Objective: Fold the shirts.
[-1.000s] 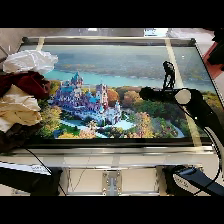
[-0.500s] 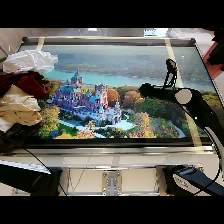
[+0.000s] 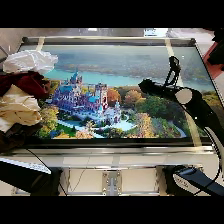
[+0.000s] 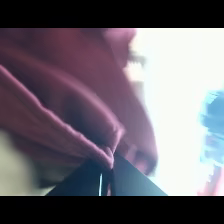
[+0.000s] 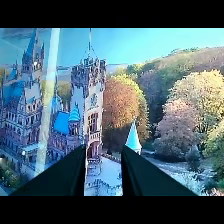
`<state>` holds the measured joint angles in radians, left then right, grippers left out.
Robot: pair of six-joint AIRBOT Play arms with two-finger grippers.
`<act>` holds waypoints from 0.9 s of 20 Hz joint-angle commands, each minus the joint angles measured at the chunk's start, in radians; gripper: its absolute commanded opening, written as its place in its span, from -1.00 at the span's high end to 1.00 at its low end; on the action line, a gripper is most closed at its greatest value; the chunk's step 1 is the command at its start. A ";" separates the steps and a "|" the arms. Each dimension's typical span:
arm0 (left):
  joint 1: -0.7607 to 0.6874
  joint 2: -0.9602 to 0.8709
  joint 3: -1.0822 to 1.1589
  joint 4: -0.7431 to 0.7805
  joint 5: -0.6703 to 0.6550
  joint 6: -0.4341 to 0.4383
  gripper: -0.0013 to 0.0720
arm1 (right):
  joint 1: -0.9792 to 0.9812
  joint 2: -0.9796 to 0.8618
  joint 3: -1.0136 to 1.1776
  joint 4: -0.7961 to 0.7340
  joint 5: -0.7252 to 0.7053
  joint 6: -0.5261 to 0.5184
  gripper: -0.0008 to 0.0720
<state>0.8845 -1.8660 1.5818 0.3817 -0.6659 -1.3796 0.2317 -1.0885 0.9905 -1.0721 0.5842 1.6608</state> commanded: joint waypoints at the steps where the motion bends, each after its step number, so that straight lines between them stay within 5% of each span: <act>1: -0.002 0.000 0.040 -0.434 -0.218 0.340 0.94 | 0.000 0.000 0.000 0.003 -0.055 0.000 0.23; 4: -0.039 0.009 0.125 -0.650 -0.574 0.443 0.94 | 0.000 0.000 0.000 -0.015 -0.133 -0.011 0.23; 10: -0.385 0.135 0.181 -0.537 -0.961 0.433 0.94 | -0.008 0.045 0.001 -0.105 -0.360 -0.011 0.23; 14: -0.794 0.213 0.181 -0.235 -0.882 0.381 0.94 | -0.083 0.139 0.025 -0.156 -0.379 -0.011 0.23; 18: -1.201 0.212 0.180 0.007 -0.634 0.299 0.94 | -0.190 0.251 0.037 -0.230 -0.307 -0.011 0.23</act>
<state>-0.0517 -1.6672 1.7603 0.1814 -1.4509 -1.0248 0.1081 -0.9085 1.0187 -1.2339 0.2398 1.6489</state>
